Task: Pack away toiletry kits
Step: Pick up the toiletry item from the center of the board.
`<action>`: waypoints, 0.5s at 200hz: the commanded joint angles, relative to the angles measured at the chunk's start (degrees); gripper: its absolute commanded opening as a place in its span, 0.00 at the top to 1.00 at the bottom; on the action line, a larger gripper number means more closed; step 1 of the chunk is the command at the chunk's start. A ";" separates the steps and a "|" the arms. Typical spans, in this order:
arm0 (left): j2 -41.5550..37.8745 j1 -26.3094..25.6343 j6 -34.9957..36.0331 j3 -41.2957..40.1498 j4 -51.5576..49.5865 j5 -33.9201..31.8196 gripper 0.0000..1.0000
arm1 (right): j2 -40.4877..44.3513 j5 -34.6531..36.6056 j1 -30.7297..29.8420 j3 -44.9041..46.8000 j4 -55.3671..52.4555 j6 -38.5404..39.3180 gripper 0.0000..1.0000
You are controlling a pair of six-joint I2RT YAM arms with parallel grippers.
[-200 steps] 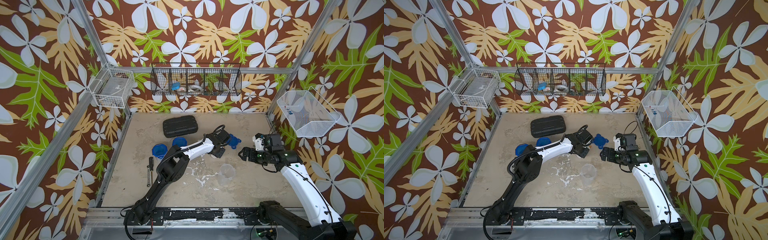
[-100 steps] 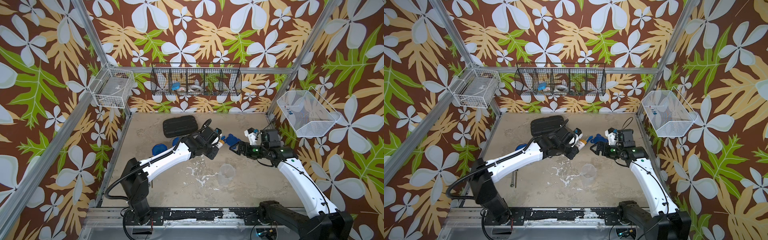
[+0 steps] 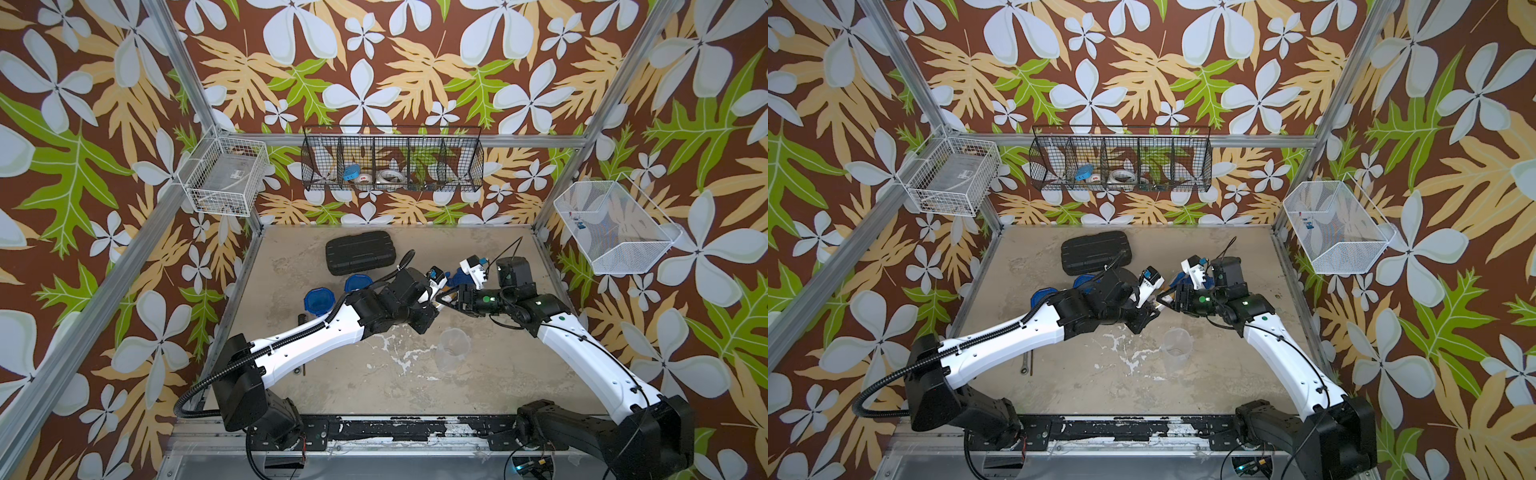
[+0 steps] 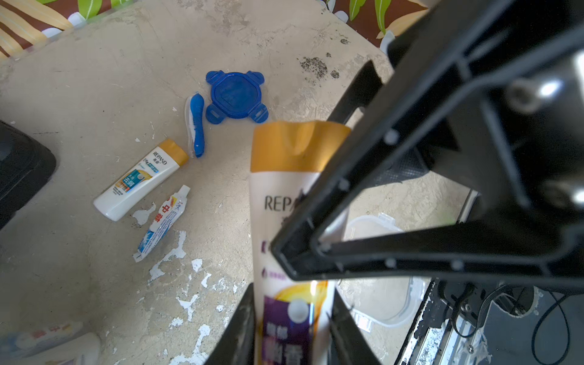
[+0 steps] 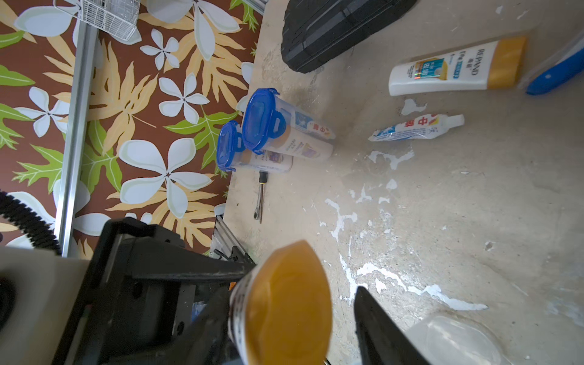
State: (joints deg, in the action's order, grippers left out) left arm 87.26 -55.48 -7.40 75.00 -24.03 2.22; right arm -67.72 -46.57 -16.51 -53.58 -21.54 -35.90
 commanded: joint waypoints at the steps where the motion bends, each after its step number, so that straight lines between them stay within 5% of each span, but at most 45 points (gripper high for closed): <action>1: -0.42 -0.66 1.24 0.07 4.54 1.26 0.77 | -0.11 0.78 0.03 0.40 1.49 -1.21 0.51; 62: 1.24 -0.85 -0.80 0.59 5.67 -0.51 0.75 | 1.35 2.18 -0.10 -0.87 -1.74 -0.04 0.80; 100: 4.18 -0.86 -2.96 5.18 5.49 1.71 0.56 | 4.90 5.64 -0.05 0.12 -4.17 1.17 0.92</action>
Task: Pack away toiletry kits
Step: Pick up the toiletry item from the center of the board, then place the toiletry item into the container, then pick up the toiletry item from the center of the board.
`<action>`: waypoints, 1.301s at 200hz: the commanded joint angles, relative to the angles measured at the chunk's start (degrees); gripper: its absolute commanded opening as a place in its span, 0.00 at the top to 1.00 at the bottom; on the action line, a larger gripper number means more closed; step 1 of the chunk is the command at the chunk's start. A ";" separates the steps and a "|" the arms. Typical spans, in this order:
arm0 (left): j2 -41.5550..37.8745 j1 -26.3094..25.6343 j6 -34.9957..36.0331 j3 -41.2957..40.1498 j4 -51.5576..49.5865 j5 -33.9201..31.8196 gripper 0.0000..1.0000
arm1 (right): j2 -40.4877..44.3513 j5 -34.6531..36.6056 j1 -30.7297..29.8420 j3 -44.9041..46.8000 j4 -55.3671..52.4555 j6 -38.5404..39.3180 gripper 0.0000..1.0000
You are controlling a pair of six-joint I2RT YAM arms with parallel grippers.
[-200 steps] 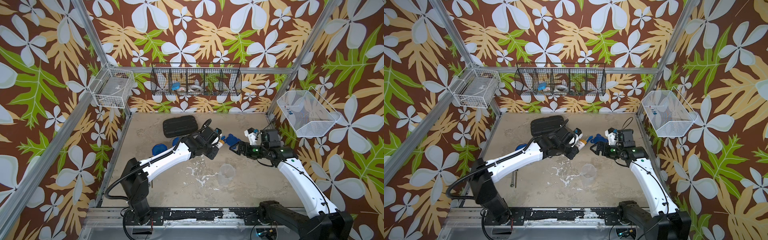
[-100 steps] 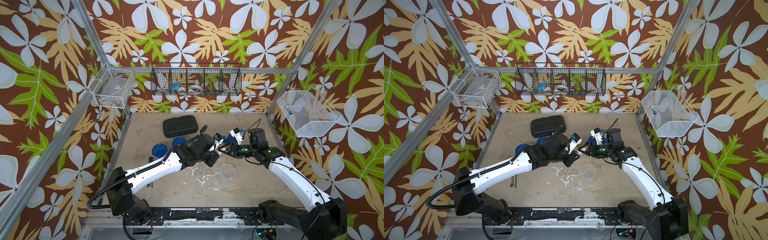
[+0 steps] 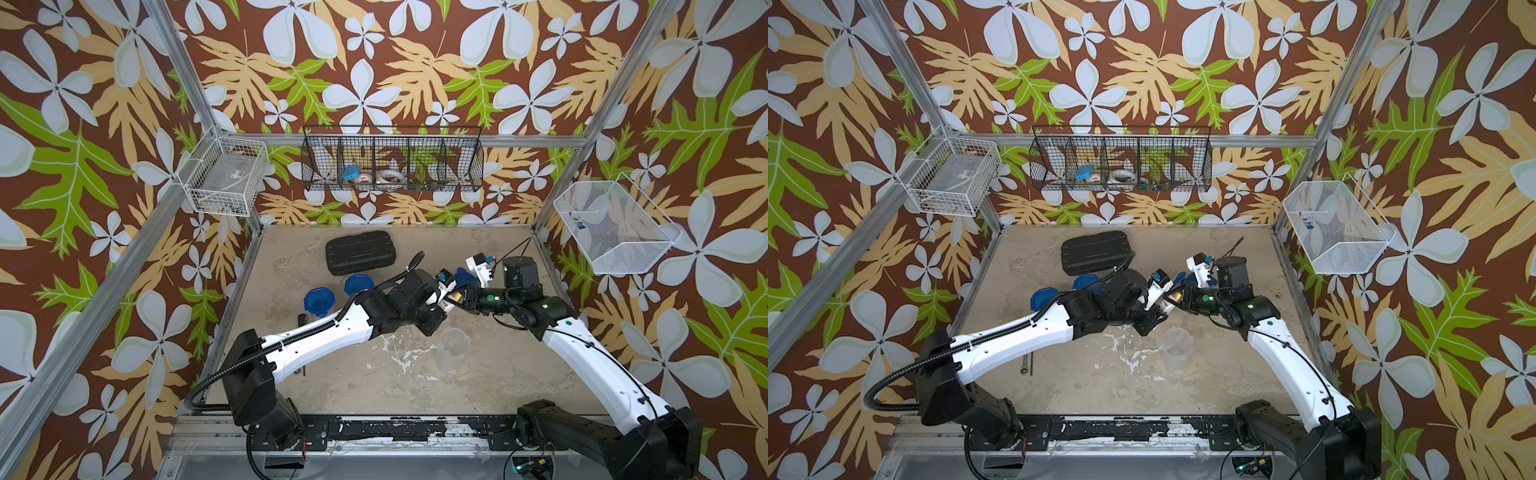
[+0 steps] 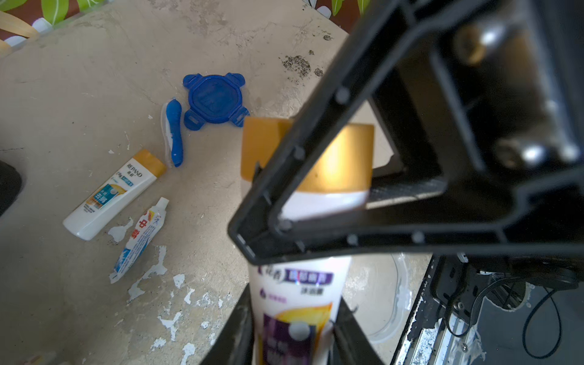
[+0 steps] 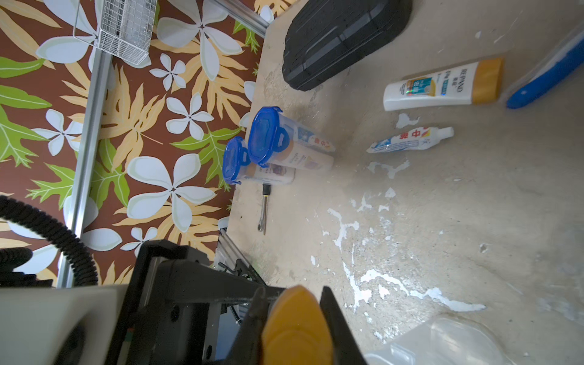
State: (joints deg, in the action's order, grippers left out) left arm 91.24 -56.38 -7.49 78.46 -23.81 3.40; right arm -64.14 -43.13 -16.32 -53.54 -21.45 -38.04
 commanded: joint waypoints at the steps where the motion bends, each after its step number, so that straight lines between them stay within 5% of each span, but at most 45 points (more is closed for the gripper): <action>1: 0.14 0.04 -2.88 1.71 5.27 0.63 0.55 | 1.39 2.50 -0.23 -0.04 -4.59 3.49 0.92; 24: -2.72 1.01 -2.92 -1.31 4.52 5.48 0.24 | 3.20 9.82 -0.29 -3.70 -12.25 9.81 0.94; 49: -5.31 4.55 -3.50 -4.41 2.13 13.85 0.16 | 4.37 16.42 -0.28 -8.00 -17.36 17.94 0.95; 81: -3.28 9.59 -5.22 -0.66 -1.16 12.15 0.15 | 4.86 18.35 -0.88 -9.81 -20.22 23.74 0.97; 153: 26.07 13.91 1.66 30.00 -18.20 1.89 0.19 | 10.13 25.04 -6.56 -3.43 -16.32 25.97 0.97; 190: 31.82 15.60 3.33 32.19 -13.98 -3.59 0.19 | 10.50 33.25 -13.45 -1.19 -13.87 23.42 0.98; 260: 40.15 16.90 10.27 36.06 -10.91 -9.80 0.17 | 8.88 38.64 -15.76 2.56 -11.63 23.72 0.97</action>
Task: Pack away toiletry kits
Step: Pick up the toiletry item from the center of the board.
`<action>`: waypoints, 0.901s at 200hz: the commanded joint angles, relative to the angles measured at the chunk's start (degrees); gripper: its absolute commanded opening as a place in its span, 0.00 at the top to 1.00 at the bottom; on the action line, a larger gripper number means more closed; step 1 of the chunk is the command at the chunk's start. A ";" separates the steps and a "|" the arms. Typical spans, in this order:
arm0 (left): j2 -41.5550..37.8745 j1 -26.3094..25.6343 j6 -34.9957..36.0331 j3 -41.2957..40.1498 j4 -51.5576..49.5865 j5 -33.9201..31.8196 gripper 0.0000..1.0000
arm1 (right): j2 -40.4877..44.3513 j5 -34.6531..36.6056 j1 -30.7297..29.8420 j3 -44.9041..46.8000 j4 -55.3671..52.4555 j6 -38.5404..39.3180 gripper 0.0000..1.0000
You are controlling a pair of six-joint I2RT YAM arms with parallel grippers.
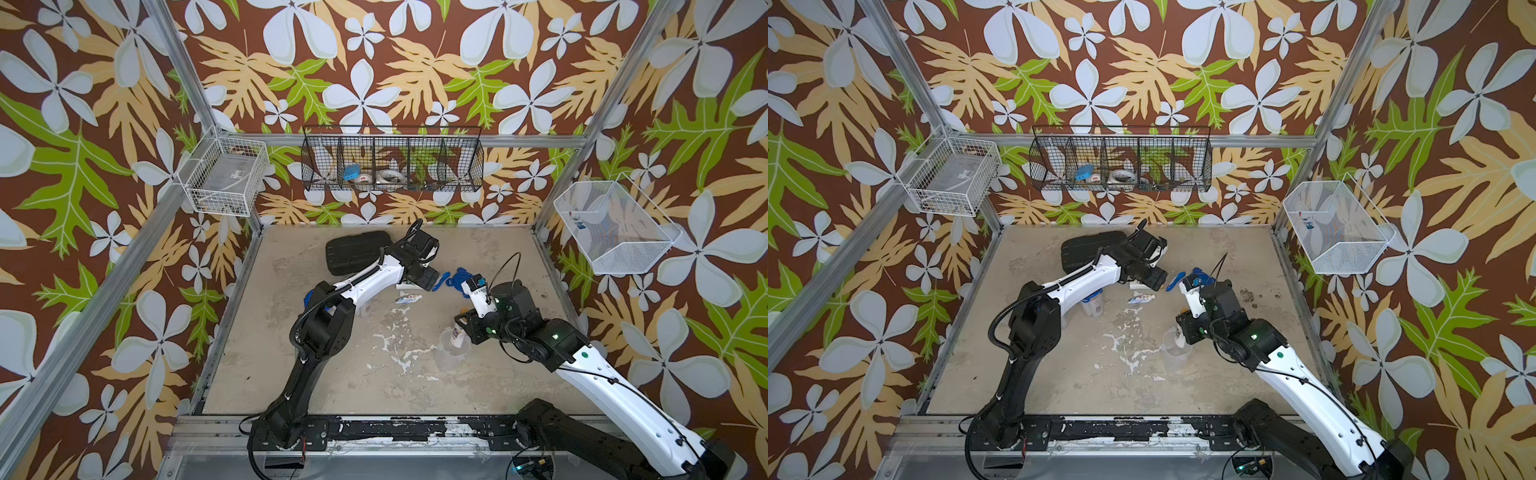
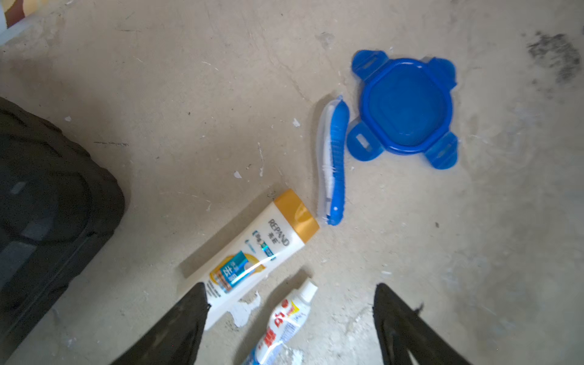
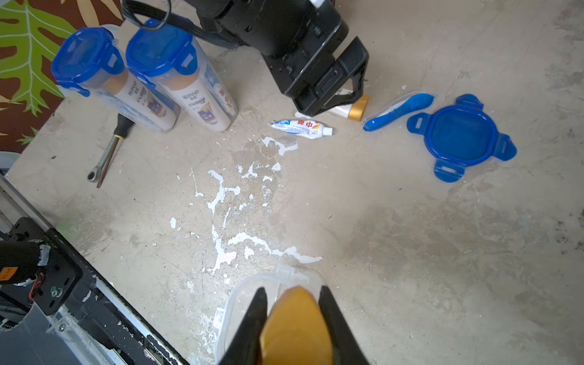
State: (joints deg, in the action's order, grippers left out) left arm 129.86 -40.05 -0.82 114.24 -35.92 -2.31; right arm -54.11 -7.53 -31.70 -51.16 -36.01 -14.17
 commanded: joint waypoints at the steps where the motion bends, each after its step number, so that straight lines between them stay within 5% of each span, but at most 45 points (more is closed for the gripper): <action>1: 1.67 0.58 3.66 0.33 1.25 -4.23 0.17 | -1.25 3.09 -0.38 0.14 2.90 -0.11 0.97; 36: 5.93 0.75 5.30 3.19 1.90 -7.20 0.17 | -1.38 5.88 -0.56 1.72 3.39 -2.35 0.97; 122: 6.62 1.38 5.57 -2.34 3.09 -0.43 0.19 | 0.13 9.20 -3.30 4.53 3.12 -5.89 0.87; 180: 2.23 1.38 4.89 -11.56 5.36 -1.83 0.41 | 0.43 10.33 -4.31 5.12 3.57 -7.35 0.75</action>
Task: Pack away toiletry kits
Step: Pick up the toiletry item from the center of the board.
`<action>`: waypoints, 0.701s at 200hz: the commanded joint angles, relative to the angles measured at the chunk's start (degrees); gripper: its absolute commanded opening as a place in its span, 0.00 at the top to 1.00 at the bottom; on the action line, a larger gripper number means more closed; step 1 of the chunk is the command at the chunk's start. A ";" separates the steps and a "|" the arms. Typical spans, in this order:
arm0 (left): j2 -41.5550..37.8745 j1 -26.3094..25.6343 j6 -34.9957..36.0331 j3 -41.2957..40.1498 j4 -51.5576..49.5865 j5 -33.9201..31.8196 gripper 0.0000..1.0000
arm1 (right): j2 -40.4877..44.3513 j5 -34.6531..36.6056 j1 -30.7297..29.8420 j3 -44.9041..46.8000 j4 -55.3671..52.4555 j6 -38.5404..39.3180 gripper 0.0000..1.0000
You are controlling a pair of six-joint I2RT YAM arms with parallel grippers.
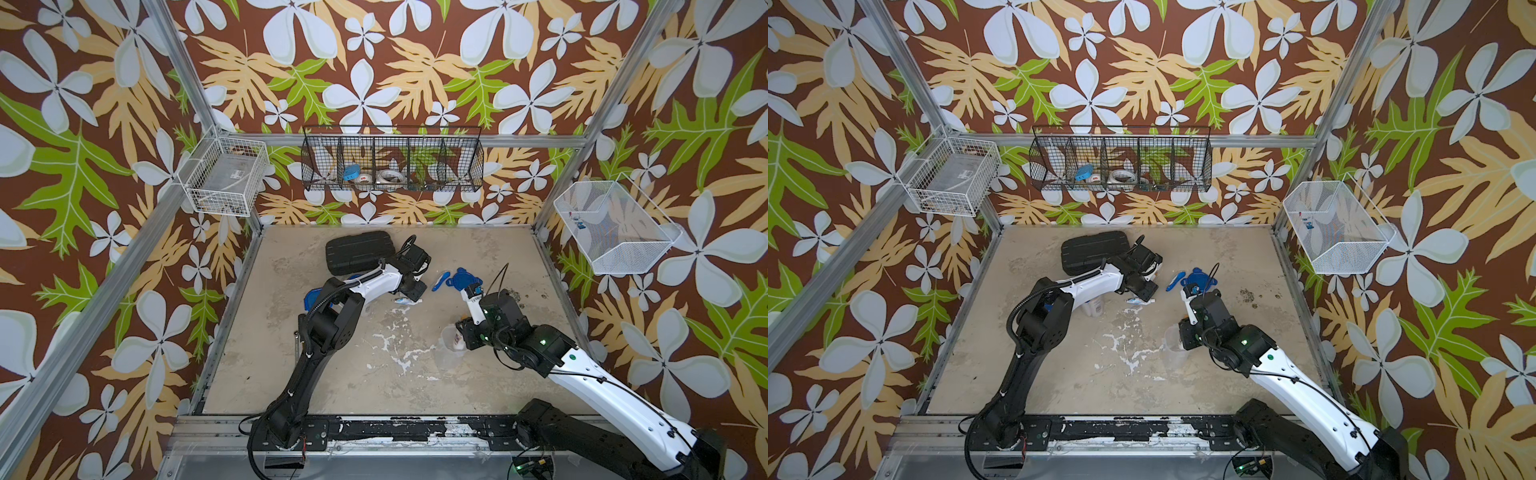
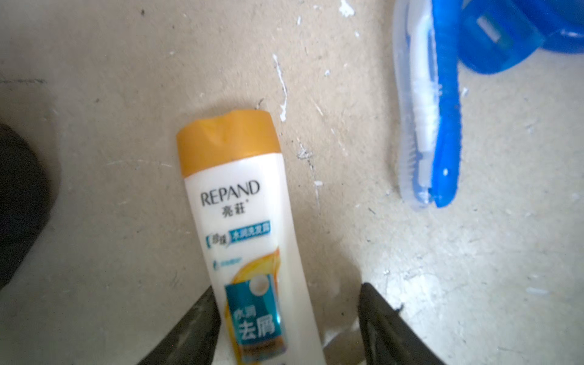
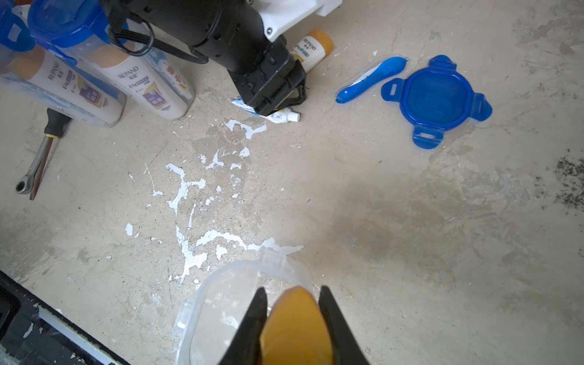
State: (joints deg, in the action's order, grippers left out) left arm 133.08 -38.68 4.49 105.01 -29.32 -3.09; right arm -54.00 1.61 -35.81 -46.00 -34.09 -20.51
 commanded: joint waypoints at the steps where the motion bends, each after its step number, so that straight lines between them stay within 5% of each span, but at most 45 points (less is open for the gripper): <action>1: -1.02 0.00 -0.44 -2.48 -1.16 -1.04 0.41 | 0.39 1.20 -0.21 -0.05 1.65 -1.02 0.74; 63: -3.15 0.00 -0.61 -5.06 -1.09 -0.63 0.73 | 1.86 1.43 -0.48 -0.01 1.30 -1.72 0.58; 140: -14.61 -0.07 -3.54 -11.48 2.27 4.26 0.88 | 1.63 -0.90 -0.48 -5.67 -1.25 -6.35 0.39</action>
State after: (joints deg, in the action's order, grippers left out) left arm 123.42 -38.74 2.61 96.07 -29.52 -2.04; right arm -51.68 2.94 -36.29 -50.13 -34.74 -23.64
